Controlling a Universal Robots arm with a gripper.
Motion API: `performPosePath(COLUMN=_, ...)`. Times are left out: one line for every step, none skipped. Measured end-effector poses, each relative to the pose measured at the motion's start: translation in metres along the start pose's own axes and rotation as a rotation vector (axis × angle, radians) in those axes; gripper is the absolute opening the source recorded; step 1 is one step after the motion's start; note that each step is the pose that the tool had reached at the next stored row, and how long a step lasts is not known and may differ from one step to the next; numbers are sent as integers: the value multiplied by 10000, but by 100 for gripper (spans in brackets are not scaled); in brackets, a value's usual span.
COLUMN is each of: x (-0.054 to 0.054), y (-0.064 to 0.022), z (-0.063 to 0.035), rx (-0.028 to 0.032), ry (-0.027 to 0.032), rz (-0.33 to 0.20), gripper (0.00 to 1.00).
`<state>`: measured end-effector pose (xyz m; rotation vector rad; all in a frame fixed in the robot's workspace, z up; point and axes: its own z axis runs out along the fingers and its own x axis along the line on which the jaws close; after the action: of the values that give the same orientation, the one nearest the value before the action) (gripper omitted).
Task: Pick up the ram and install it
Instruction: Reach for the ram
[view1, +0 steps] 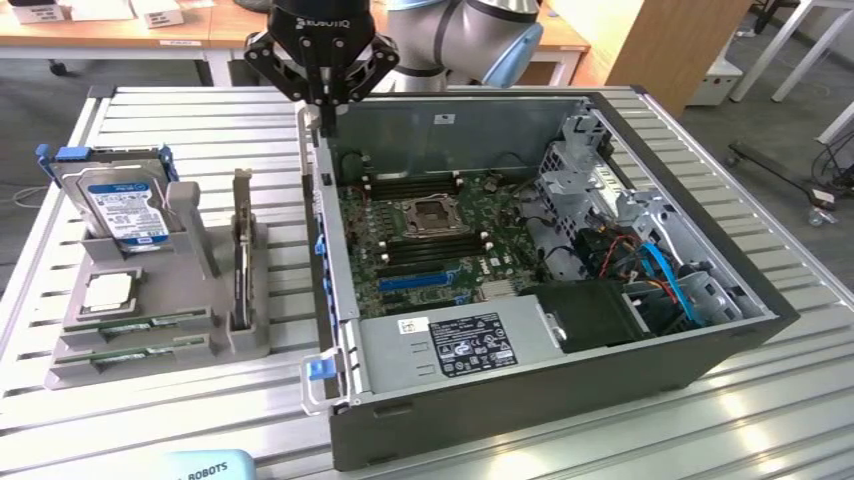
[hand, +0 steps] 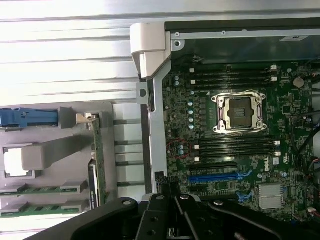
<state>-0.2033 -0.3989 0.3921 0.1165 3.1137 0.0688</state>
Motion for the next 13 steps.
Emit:
performPosePath(x=15, y=-1, z=0, rx=0, ry=0, rz=0, gripper=10)
performPosePath(x=30, y=-2, z=0, rx=0, ry=0, rz=0, gripper=10)
performPosePath(x=46, y=-4, z=0, rx=0, ry=0, rz=0, gripper=10)
performPosePath(x=63, y=-5, z=0, rx=0, ry=0, rz=0, gripper=10)
performPosePath(x=80, y=-6, z=0, rx=0, ry=0, rz=0, gripper=10)
performPosePath(x=98, y=-7, z=0, rx=0, ry=0, rz=1, gripper=10)
performPosePath(x=116, y=-9, z=0, rx=0, ry=-1, rz=1, gripper=10)
performPosePath(x=133, y=-10, z=0, rx=0, ry=-1, rz=1, gripper=10)
performPosePath(x=149, y=-11, z=-1, rx=0, ry=0, rz=1, gripper=10)
performPosePath(x=164, y=-12, z=-1, rx=0, ry=0, rz=1, gripper=10)
performPosePath(x=179, y=-13, z=-1, rx=0, ry=0, rz=0, gripper=10)
performPosePath(x=194, y=-14, z=-1, rx=0, ry=0, rz=0, gripper=10)
performPosePath(x=207, y=-16, z=-2, rx=0, ry=0, rz=0, gripper=10)
